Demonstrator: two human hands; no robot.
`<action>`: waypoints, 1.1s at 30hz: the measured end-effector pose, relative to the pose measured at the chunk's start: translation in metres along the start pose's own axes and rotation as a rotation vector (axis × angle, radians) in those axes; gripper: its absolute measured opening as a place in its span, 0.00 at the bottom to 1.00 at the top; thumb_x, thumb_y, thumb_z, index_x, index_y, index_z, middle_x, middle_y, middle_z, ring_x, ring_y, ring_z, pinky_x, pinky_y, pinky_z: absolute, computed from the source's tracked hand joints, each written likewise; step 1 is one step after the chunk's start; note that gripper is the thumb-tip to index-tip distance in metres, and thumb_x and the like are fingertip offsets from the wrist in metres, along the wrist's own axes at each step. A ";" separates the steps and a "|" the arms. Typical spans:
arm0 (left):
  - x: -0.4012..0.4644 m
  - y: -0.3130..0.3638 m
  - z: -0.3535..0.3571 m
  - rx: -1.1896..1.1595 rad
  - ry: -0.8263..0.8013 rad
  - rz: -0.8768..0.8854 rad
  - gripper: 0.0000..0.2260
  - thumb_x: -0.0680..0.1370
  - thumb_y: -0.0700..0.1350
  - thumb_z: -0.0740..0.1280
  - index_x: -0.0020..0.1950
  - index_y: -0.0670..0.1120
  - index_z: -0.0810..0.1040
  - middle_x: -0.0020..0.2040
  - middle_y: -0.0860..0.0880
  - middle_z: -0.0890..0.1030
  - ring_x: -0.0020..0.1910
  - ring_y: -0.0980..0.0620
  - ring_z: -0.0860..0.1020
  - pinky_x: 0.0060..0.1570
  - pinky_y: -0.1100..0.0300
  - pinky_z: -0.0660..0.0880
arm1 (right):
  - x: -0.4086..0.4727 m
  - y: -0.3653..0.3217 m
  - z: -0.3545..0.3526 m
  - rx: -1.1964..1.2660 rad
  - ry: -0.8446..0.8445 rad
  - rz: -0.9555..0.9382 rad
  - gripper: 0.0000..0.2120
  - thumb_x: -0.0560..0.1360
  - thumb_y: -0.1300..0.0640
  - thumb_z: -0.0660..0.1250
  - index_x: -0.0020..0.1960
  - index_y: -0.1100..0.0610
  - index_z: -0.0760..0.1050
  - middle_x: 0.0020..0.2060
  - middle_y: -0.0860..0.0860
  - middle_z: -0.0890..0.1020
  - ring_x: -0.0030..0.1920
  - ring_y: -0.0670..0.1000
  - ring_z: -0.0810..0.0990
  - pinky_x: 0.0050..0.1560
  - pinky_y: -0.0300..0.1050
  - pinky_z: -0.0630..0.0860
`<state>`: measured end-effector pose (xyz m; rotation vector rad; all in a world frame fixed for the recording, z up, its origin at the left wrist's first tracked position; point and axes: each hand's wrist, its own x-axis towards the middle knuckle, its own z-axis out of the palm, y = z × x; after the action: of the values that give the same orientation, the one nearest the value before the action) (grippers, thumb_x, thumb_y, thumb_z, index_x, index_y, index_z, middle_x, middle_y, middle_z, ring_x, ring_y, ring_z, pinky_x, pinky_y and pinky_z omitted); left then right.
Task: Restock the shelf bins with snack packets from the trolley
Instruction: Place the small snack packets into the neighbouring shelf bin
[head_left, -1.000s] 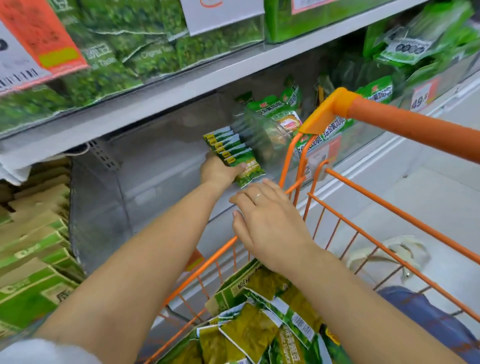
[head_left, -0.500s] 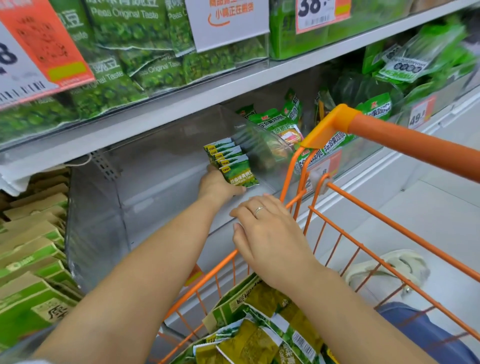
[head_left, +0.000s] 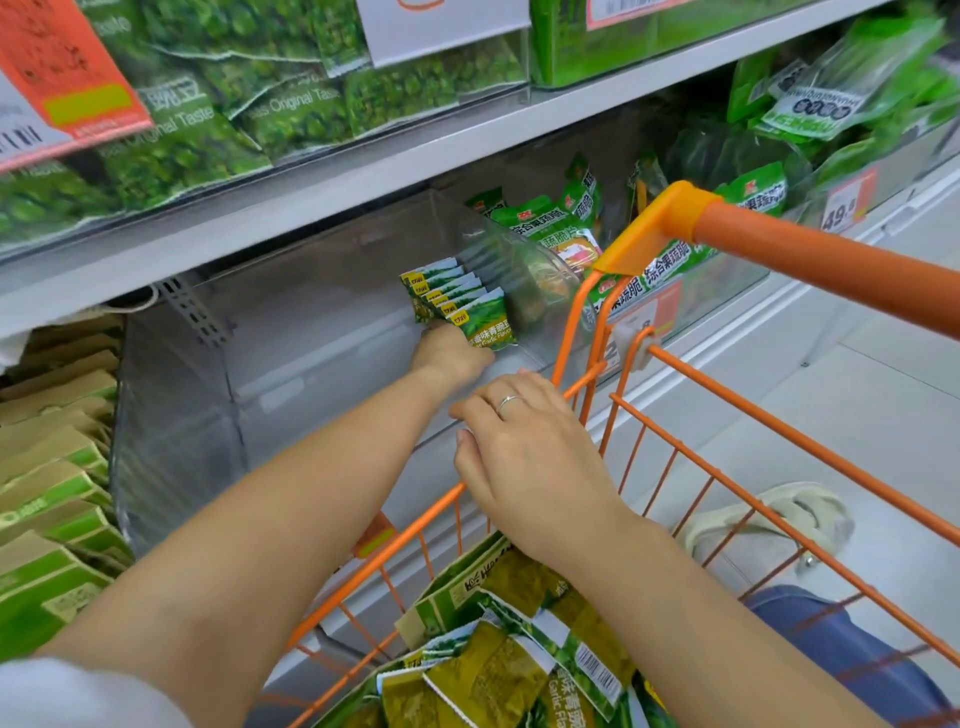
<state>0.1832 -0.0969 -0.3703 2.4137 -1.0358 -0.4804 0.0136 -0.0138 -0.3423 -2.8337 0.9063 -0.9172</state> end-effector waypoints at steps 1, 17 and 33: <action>0.001 0.000 0.001 0.015 0.005 -0.004 0.22 0.72 0.49 0.70 0.62 0.39 0.74 0.59 0.40 0.77 0.57 0.42 0.77 0.48 0.57 0.72 | 0.000 0.000 0.000 0.000 -0.001 0.001 0.15 0.73 0.56 0.56 0.48 0.59 0.81 0.40 0.54 0.80 0.47 0.57 0.79 0.65 0.48 0.62; 0.002 -0.014 -0.014 -0.459 -0.136 -0.106 0.17 0.67 0.46 0.79 0.50 0.45 0.77 0.33 0.50 0.75 0.28 0.54 0.70 0.26 0.64 0.65 | 0.001 0.000 -0.003 -0.014 -0.088 -0.003 0.18 0.74 0.54 0.53 0.48 0.58 0.81 0.42 0.55 0.81 0.49 0.57 0.78 0.66 0.48 0.60; -0.025 0.001 -0.047 -0.480 -0.110 -0.109 0.09 0.71 0.46 0.75 0.43 0.47 0.75 0.42 0.49 0.78 0.41 0.52 0.75 0.39 0.60 0.73 | 0.004 0.004 -0.006 0.037 -0.110 -0.058 0.19 0.75 0.53 0.54 0.51 0.60 0.81 0.45 0.56 0.82 0.51 0.59 0.79 0.62 0.47 0.61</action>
<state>0.1896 -0.0655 -0.3274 2.0354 -0.7297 -0.8056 0.0107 -0.0186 -0.3363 -2.8598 0.7913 -0.7662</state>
